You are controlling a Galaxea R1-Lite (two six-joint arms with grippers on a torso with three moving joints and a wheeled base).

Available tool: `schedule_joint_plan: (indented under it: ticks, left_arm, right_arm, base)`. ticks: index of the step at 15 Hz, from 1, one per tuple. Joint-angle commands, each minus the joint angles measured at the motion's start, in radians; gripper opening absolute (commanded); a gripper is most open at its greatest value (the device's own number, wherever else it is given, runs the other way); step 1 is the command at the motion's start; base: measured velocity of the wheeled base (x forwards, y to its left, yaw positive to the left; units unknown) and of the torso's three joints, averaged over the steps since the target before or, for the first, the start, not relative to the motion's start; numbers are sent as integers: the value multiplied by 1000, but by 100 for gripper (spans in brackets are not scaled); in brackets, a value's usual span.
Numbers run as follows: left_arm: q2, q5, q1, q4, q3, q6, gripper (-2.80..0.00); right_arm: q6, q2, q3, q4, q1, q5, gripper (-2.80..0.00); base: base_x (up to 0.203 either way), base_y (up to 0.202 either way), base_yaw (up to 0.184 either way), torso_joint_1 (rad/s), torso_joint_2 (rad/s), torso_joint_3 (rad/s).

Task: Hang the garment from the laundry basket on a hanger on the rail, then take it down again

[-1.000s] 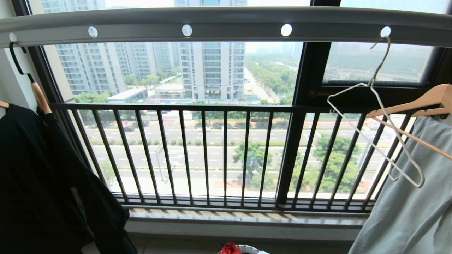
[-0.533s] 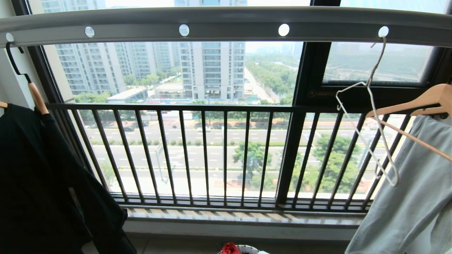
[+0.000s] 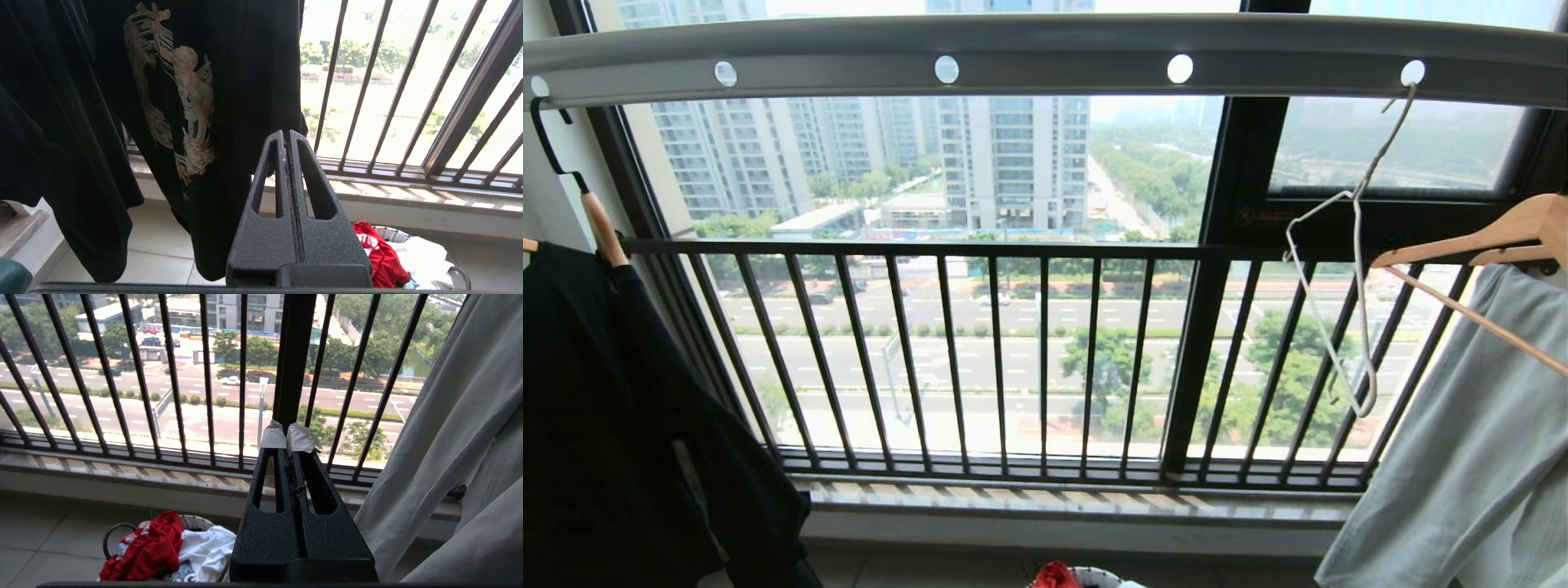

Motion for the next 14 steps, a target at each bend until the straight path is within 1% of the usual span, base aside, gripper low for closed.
schedule_joint_plan:
  ticks: [1, 14]
  left_arm:
    - [2, 1, 0, 0, 0, -1, -280]
    - [2, 1, 0, 0, 1, -1, -280]
  right_arm:
    - [0, 1, 2, 0, 0, 0, -280]
    - [-3, 2, 2, 0, 0, 0, -280]
  base:
    - [0, 0, 0, 0, 0, 0]
    - [0, 0, 0, 0, 0, 0]
